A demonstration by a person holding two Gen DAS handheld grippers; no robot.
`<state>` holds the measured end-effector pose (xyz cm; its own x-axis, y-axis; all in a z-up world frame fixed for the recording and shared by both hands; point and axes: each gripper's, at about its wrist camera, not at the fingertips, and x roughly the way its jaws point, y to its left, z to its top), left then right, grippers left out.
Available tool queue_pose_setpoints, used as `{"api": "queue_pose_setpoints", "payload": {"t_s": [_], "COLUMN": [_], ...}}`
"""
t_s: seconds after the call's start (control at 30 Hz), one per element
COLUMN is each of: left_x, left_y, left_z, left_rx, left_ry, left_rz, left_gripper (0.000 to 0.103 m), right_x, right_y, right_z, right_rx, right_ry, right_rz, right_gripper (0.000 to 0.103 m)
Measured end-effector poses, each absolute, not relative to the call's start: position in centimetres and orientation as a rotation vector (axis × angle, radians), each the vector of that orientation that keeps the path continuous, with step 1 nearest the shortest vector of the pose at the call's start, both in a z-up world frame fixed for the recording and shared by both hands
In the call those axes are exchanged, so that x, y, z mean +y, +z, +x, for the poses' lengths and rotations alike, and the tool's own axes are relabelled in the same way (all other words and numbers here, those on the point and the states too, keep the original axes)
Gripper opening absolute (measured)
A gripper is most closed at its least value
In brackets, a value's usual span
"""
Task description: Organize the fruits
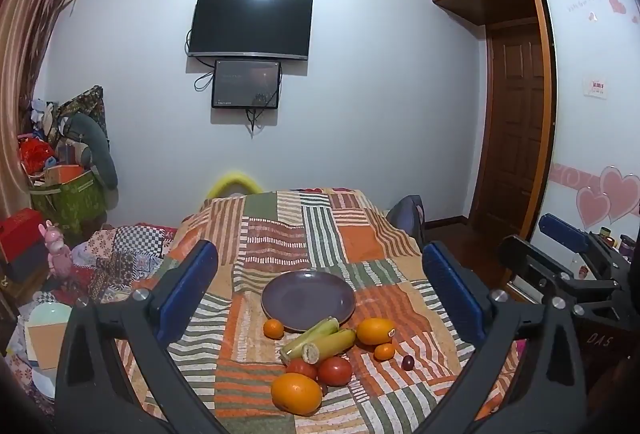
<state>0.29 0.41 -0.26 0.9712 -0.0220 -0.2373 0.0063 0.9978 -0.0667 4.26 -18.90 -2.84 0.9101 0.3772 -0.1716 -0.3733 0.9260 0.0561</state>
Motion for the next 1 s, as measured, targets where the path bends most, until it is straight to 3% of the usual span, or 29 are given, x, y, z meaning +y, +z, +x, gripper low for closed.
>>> {"api": "queue_pose_setpoints", "payload": {"t_s": [1.0], "left_x": [-0.14], "left_y": [-0.29], "left_z": [0.09], "left_rx": [0.240], "left_ry": [-0.016], "left_rz": [-0.046], "left_gripper": [0.103], "right_x": [-19.17], "right_y": [-2.61], "right_z": [4.13], "right_rx": [0.187], "right_ry": [0.392], "right_rz": [0.034], "right_gripper": [0.103]}}
